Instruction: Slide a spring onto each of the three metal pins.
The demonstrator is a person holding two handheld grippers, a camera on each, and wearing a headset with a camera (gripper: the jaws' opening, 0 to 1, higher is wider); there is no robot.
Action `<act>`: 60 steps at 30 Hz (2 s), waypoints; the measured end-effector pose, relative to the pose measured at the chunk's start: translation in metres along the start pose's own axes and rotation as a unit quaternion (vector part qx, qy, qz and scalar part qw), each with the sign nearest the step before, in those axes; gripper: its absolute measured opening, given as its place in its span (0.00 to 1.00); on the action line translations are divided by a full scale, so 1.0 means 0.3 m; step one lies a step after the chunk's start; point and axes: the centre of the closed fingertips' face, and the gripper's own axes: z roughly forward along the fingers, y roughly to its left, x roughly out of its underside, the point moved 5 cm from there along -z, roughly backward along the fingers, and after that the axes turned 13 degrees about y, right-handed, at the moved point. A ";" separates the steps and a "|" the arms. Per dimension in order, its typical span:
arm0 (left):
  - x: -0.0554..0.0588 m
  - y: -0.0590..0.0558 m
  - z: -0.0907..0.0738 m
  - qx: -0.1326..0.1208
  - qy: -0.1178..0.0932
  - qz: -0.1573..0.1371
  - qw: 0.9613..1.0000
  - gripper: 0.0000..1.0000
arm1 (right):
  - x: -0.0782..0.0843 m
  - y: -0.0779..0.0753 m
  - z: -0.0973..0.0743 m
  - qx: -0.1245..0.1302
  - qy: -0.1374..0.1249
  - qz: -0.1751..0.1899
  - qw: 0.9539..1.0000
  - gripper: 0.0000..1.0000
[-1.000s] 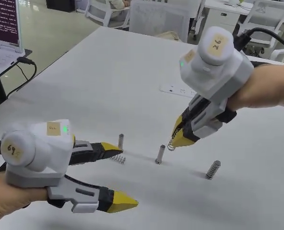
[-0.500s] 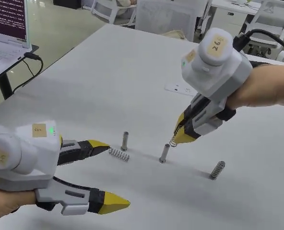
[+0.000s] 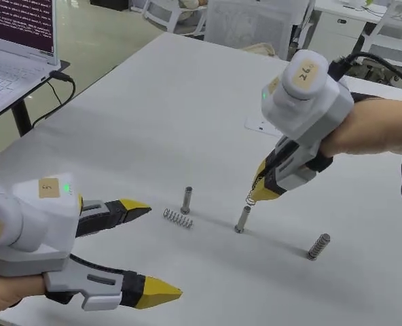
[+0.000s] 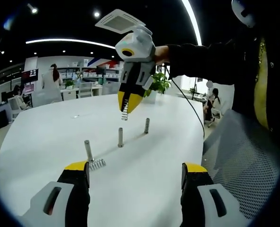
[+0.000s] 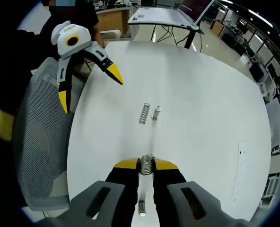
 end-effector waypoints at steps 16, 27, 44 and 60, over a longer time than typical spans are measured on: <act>0.005 -0.007 -0.008 -0.005 0.001 -0.006 1.000 0.77 | 0.023 -0.033 0.062 -0.013 0.010 0.008 1.000 0.08; 0.006 -0.009 -0.007 -0.004 0.000 -0.010 1.000 0.76 | 0.028 -0.043 0.078 -0.016 0.015 0.008 1.000 0.08; 0.010 -0.001 -0.009 -0.003 -0.002 -0.013 1.000 0.74 | 0.022 -0.028 0.094 -0.023 0.019 0.008 1.000 0.08; 0.010 0.002 -0.011 -0.003 -0.002 -0.013 1.000 0.73 | 0.018 -0.024 0.134 -0.032 0.020 0.014 0.999 0.08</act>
